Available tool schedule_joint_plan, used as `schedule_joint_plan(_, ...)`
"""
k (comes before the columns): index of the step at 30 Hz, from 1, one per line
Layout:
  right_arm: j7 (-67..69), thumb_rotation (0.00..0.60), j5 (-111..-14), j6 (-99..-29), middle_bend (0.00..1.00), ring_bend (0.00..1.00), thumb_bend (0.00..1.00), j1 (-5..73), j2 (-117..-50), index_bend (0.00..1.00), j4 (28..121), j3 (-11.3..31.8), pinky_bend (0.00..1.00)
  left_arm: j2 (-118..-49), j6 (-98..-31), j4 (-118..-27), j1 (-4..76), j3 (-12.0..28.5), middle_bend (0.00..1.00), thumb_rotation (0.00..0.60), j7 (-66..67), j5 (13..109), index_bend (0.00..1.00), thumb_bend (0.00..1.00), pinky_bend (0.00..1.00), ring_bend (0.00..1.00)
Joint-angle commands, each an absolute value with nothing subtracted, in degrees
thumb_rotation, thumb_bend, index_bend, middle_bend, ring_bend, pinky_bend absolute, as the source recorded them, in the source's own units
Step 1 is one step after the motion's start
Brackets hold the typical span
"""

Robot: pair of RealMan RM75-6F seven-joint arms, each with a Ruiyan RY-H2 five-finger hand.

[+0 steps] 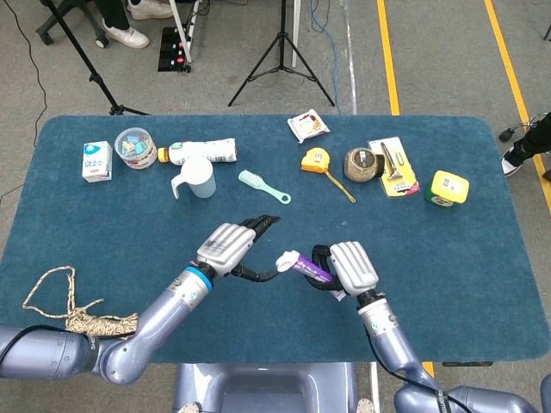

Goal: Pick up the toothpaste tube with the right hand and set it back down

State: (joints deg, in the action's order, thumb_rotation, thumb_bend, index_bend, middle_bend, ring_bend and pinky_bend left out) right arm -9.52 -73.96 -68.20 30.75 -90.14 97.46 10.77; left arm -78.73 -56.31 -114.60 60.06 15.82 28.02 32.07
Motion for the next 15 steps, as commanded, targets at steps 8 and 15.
schedule_joint_plan(8, -10.02, 0.600, -74.29, -68.16, 0.91, 1.00, 0.44, 30.87, -90.46, 0.79, 97.89, 10.67, 1.00, -79.09, -54.95, -113.64, 62.03, 15.52, 0.10, 0.270, 26.46, 30.15, 0.04, 0.19, 0.37, 0.14)
schedule_joint_plan(15, -9.80, 0.600, -74.64, -67.91, 0.91, 1.00, 0.44, 30.98, -90.50, 0.79, 98.06, 10.52, 1.00, -79.85, -55.73, -112.79, 63.27, 15.01, 0.10, 0.270, 26.61, 29.44, 0.04, 0.19, 0.37, 0.14)
